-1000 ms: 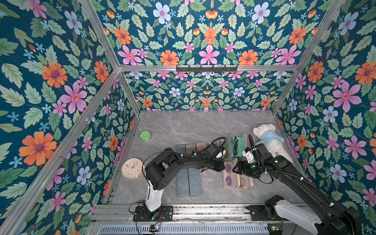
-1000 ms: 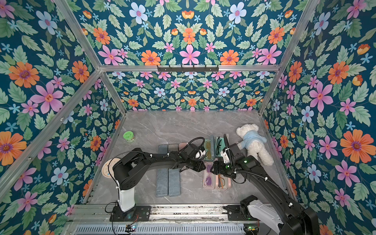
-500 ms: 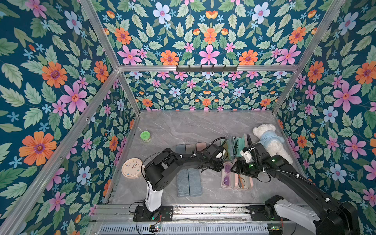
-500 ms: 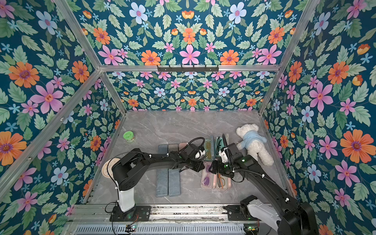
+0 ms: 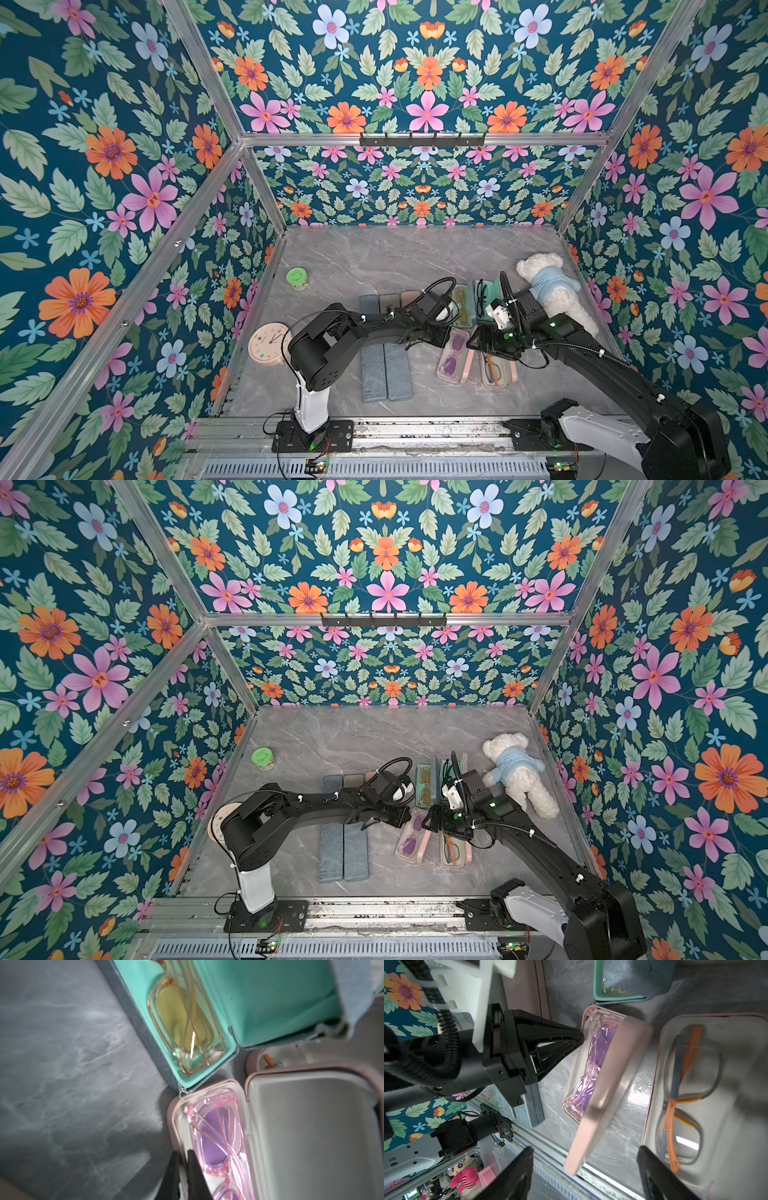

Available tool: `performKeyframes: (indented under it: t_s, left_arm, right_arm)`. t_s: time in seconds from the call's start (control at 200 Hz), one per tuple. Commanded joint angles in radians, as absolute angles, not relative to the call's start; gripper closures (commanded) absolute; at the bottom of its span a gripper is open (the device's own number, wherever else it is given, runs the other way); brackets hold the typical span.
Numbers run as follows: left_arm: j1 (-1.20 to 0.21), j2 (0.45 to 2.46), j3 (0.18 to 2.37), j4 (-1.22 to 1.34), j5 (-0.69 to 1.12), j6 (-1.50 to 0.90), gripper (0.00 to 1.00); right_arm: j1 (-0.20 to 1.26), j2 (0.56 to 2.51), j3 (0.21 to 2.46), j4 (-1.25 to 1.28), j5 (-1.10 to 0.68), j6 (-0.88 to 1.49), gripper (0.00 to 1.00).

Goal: Close the glasses case
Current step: Adjust the glasses case at the center of the board.

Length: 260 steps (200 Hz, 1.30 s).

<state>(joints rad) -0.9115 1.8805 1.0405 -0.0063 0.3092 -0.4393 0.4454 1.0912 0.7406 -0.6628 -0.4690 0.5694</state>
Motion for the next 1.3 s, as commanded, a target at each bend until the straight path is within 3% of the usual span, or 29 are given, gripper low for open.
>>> performKeyframes:
  t_s: [0.0,0.71,1.295]
  left_arm:
    - [-0.904,1.876,1.037,-0.02,0.284,-0.429,0.9]
    - [-0.874,1.862,1.008,0.012,0.299,-0.454,0.88]
    - [-0.873,1.835,0.993,0.025,0.301,-0.461,0.76]
  right_arm:
    - [0.458,1.102,0.749,-0.622,-0.498,0.579,0.2]
    - [0.516,1.102,0.768,-0.601,-0.496,0.579,0.2]
    - [0.533,1.079,0.698,-0.544,-0.497,0.618,0.21]
